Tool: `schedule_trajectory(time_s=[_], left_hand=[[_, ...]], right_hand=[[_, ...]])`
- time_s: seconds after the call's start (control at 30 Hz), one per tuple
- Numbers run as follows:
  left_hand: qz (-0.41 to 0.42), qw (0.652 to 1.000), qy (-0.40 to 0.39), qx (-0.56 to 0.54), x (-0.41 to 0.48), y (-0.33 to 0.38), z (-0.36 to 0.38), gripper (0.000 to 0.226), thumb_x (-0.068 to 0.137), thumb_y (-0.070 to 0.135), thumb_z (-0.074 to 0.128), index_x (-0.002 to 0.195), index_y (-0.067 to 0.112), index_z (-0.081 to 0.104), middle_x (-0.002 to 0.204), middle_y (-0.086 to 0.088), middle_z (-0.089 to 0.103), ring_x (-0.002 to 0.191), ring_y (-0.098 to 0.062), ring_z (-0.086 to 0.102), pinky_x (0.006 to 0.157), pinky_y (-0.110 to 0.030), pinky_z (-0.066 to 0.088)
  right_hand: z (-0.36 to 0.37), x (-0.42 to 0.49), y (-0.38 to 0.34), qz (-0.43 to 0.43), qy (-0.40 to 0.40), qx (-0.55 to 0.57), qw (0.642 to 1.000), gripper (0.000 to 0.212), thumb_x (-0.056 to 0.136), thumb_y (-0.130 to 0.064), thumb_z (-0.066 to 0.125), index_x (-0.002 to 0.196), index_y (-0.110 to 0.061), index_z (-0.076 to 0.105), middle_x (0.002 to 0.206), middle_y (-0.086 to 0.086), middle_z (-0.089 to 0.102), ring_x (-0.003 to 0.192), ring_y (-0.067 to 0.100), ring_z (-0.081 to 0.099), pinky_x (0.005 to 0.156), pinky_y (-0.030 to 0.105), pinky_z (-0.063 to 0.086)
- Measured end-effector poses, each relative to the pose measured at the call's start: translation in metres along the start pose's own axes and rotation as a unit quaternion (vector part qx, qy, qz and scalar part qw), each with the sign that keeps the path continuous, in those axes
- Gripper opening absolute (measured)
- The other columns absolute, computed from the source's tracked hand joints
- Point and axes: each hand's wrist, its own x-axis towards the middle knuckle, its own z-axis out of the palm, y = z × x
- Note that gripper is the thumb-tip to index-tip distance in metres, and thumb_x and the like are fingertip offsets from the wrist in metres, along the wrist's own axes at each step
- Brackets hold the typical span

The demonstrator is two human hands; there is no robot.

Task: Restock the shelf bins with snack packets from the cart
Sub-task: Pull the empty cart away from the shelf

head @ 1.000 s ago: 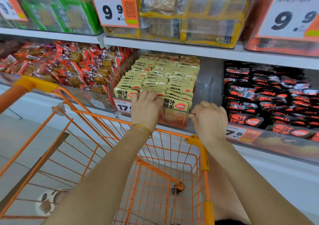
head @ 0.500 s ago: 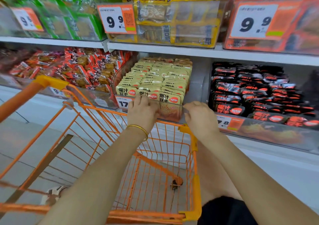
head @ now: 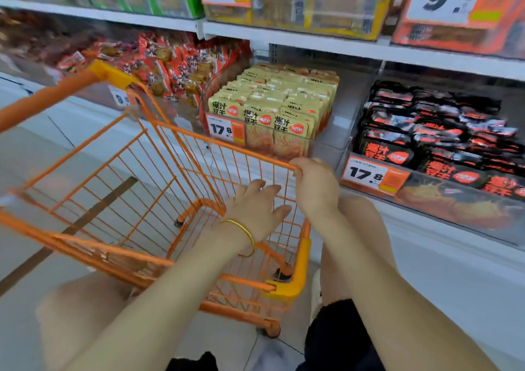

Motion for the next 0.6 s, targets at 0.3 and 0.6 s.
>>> schedule_trajectory(time_s=[0.3,0.6], left_hand=[[-0.021,0.983,-0.069,-0.167,-0.014,-0.016,-0.015,0.021,0.096,0.022,0.043,0.09,0.011,0.06,0.092,-0.003,0.06,0.088,-0.017,0.056,0.071,-0.024,0.041],[-0.048,0.976,-0.054,-0.205,-0.015,-0.097,-0.041,0.035,0.093,0.035,0.052,0.082,0.004,0.061,0.061,0.001,0.045,0.057,-0.01,0.041,0.06,-0.029,0.034]], right_hand=[[0.031,0.009,-0.049,0.048,-0.004,0.039,0.998,0.041,0.088,0.0,0.043,0.12,-0.022,0.058,0.126,0.006,0.054,0.12,0.029,0.043,0.094,0.038,0.037],[0.078,0.039,-0.13,0.037,-0.065,-0.004,0.997,0.032,0.093,-0.007,0.042,0.124,-0.013,0.049,0.132,0.01,0.049,0.126,0.031,0.04,0.096,0.044,0.035]])
